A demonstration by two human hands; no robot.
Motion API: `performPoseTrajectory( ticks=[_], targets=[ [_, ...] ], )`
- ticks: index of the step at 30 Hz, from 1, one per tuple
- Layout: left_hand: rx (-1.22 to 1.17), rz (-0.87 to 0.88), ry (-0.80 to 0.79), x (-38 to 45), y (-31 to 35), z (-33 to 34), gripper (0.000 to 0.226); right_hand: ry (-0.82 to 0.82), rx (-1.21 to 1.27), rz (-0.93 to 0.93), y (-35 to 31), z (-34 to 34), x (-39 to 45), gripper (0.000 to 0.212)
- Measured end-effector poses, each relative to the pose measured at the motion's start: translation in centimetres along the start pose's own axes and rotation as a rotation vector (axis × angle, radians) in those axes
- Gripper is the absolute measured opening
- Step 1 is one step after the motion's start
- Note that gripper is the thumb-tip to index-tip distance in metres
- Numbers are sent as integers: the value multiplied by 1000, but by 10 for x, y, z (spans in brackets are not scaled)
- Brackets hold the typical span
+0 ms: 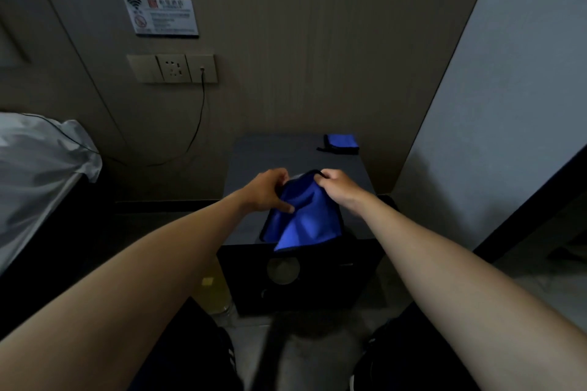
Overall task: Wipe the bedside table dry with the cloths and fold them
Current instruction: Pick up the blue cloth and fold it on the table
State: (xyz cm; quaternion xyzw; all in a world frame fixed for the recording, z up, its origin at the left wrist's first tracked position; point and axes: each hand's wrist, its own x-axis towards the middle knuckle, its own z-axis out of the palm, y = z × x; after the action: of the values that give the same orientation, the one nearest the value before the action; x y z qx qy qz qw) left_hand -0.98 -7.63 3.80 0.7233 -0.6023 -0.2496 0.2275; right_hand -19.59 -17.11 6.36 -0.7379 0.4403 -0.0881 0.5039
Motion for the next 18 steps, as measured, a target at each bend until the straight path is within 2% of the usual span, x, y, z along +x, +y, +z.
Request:
performPoseTrajectory(
  ticks=[3, 4, 8, 10, 13, 15, 16, 18],
  targets=[
    [-2, -13, -61, -2, -5, 2, 69, 39, 125, -24, 0, 0, 0, 32],
    [22, -30, -92, -2, -9, 4, 67, 54, 187, -10, -1, 0, -2, 34],
    [32, -159, -159, -7, -18, 20, 19, -20, 382, 73, -4, -3, -5, 37],
    [-85, -205, -185, -11, -23, 28, 12, -9, 466, 88, -5, -7, -3, 37],
    [-392, -280, -196, -19, -30, 41, 22, 10, 578, 160, -5, -14, -2, 30],
    [-563, -357, -215, -22, -28, 50, 51, -22, 658, 215, -4, -16, -4, 26],
    [-662, -415, -254, -24, -26, 55, 59, -34, 709, 227, -2, -16, -5, 28],
    [-840, -493, -381, -26, -19, 65, 59, -39, 804, 223, 0, -13, -6, 29]
  ],
)
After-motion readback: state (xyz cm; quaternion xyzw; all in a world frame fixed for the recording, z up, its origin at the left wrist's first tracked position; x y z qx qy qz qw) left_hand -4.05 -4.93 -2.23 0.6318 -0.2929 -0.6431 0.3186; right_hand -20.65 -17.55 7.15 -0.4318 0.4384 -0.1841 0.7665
